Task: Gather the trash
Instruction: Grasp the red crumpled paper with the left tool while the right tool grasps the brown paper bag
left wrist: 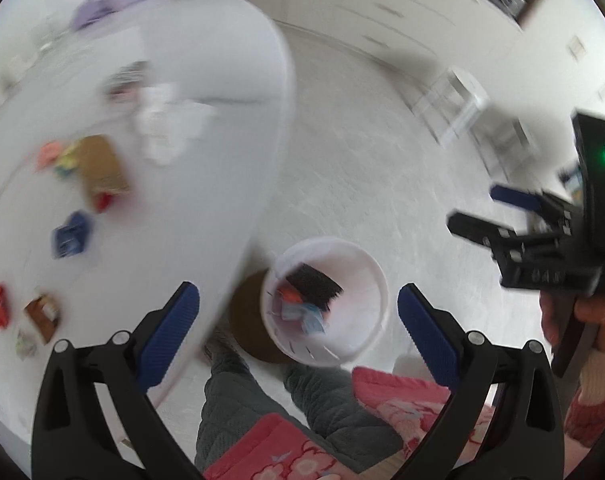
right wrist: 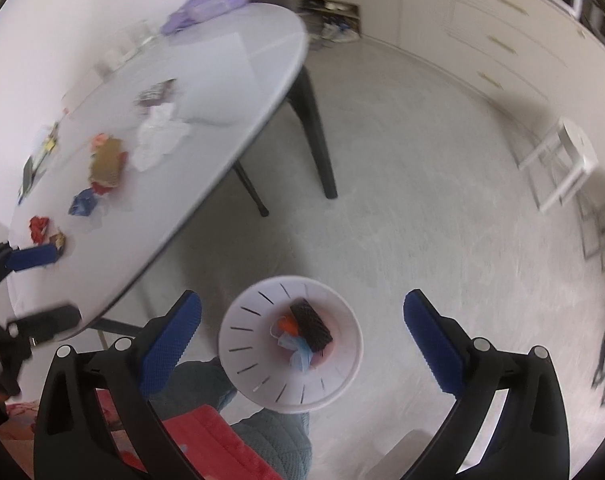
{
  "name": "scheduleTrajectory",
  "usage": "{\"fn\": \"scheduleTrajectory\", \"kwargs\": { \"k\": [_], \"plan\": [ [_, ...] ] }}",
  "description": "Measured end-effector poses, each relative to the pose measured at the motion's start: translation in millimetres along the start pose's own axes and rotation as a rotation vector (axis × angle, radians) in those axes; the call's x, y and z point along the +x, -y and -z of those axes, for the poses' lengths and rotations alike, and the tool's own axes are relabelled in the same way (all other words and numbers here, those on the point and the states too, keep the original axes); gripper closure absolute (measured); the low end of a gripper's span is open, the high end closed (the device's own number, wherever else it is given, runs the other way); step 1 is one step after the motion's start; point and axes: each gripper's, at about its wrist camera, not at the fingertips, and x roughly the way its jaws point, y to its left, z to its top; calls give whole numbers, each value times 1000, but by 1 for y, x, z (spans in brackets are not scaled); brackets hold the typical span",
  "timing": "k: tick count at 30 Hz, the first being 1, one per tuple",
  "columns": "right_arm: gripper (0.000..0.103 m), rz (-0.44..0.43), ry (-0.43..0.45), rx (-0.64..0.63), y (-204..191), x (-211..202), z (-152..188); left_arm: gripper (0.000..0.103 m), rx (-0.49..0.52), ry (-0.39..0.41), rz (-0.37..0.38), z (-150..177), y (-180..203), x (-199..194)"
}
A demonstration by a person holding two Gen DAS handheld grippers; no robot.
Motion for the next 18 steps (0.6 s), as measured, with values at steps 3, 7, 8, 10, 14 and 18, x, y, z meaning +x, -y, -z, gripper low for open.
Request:
{"fn": "scheduleTrajectory", "kwargs": {
  "k": [3, 7, 8, 10, 14, 18],
  "plan": [
    [3, -36, 20, -65, -30, -2, -19, 8, -91, 57, -69, 1, -32, -17],
    [3, -93, 36, -134, -71, 1, -44, 8, -246, 124, -141, 6, -90, -44],
    [3, -111, 41, -151, -84, 3, -51, 8, -275, 135, -158, 9, -102, -50],
    [3, -144, 46, -173, -105, 5, -62, 8, -342, 158, -198, 14, -134, -61],
    [3, -187, 53, -236, -156, 15, -87, 8, -462, 177, -259, 26, -192, -74],
    [3, -218, 43, -249, -193, 29, -106, 8, -574, 168, -300, 41, -245, -76]
  ]
}}
